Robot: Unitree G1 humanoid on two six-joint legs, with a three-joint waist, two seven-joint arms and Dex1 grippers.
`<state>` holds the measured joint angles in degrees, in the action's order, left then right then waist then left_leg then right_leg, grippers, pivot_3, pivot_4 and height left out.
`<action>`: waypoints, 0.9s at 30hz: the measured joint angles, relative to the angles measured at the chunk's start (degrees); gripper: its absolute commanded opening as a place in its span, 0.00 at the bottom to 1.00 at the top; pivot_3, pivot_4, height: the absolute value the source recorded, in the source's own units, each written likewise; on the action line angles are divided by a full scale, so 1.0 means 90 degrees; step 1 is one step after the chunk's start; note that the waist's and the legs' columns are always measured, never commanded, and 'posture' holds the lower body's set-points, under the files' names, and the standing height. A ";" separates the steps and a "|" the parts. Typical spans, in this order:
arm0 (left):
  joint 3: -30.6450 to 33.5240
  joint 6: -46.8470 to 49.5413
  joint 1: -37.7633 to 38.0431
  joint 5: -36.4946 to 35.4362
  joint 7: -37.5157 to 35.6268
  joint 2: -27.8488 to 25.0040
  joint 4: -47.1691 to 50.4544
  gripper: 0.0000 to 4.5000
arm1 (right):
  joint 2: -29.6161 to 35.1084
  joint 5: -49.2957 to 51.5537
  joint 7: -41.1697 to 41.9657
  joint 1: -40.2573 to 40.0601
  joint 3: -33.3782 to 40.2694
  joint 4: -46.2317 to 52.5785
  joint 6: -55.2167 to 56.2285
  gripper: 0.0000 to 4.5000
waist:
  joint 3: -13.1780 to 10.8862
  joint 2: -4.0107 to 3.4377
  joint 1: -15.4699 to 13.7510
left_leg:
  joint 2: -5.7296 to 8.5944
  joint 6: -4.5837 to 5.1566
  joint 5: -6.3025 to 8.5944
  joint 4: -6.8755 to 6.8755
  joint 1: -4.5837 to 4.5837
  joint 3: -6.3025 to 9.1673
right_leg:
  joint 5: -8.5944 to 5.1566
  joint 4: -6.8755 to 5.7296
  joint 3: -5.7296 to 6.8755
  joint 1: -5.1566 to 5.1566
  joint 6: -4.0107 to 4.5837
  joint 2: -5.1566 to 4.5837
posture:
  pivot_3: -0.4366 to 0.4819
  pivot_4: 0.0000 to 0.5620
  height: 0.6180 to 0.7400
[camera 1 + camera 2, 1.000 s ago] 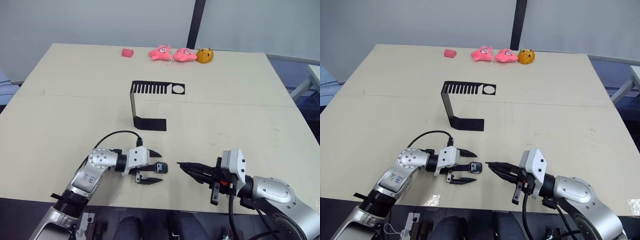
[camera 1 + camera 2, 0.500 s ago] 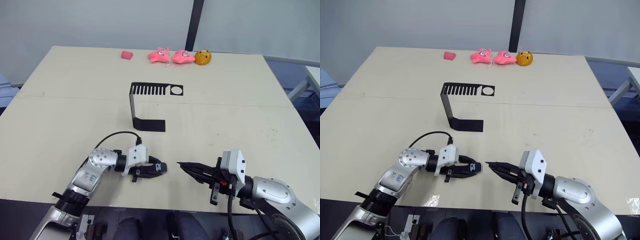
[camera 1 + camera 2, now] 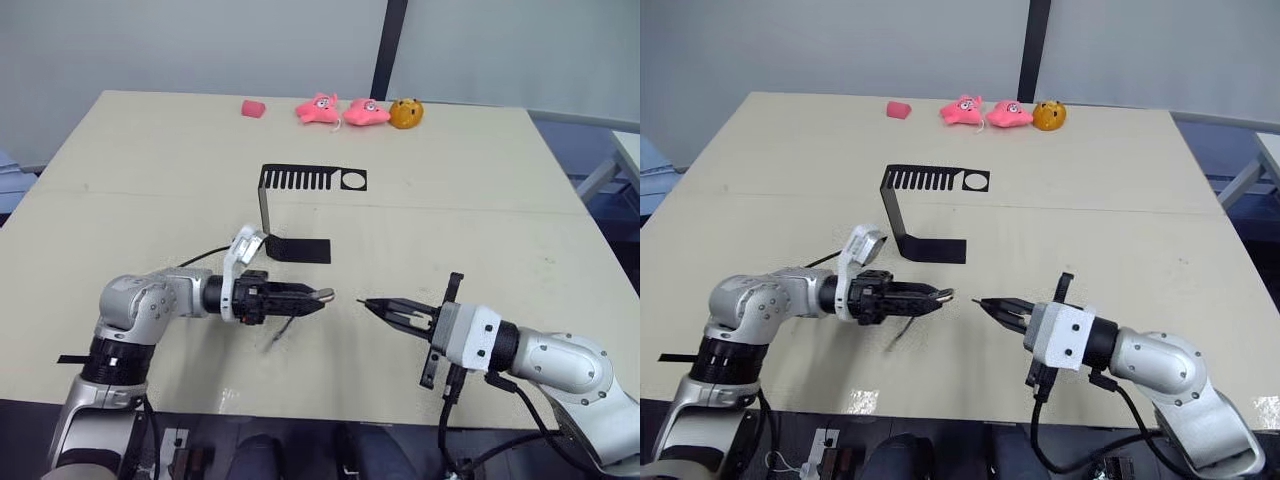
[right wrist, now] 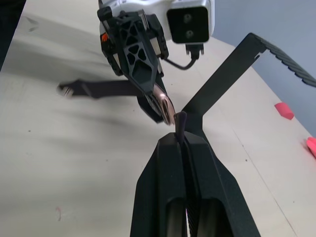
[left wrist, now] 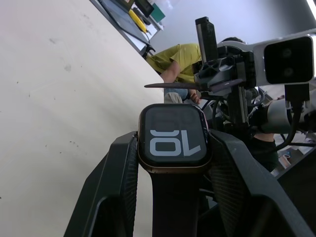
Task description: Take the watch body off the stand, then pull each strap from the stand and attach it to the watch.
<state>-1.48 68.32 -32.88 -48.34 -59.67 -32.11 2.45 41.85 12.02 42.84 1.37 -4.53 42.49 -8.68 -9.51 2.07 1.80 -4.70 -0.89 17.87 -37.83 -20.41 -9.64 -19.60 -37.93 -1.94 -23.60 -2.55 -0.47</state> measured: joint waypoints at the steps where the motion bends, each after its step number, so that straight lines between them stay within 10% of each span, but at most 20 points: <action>1: 0.0000 0.0051 -0.0038 0.0000 0.0037 -0.0008 0.0000 0.35 | -0.0021 -0.0068 0.0000 0.0006 -0.0040 -0.0014 0.0002 0.00 | 0.0000 0.0000 -0.0001 | 0.0001 0.0000 0.0000 0.0000 0.0000 0.0000 | 0.0000 0.0000 0.0000 0.0000 0.0000 0.0000 | 0.48 0.27 1.00; 27: -0.0014 0.0349 -0.0009 -0.0081 0.0548 0.0237 0.0154 0.35 | -0.0373 -0.0745 0.0000 0.0232 -0.0431 -0.0512 0.0174 0.00 | -0.0001 -0.0002 0.0001 | 0.0000 -0.0002 0.0001 -0.0001 0.0000 -0.0001 | -0.0003 -0.0002 -0.0001 -0.0001 0.0005 -0.0001 | 0.48 0.27 1.00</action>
<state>-1.61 71.45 -32.96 -49.07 -54.74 -29.98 3.83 38.50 5.32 42.83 3.45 -8.41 37.88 -7.12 -9.52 2.05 1.82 -4.70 -0.90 17.88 -37.84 -20.41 -9.65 -19.62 -37.95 -1.94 -23.61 -2.51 -0.48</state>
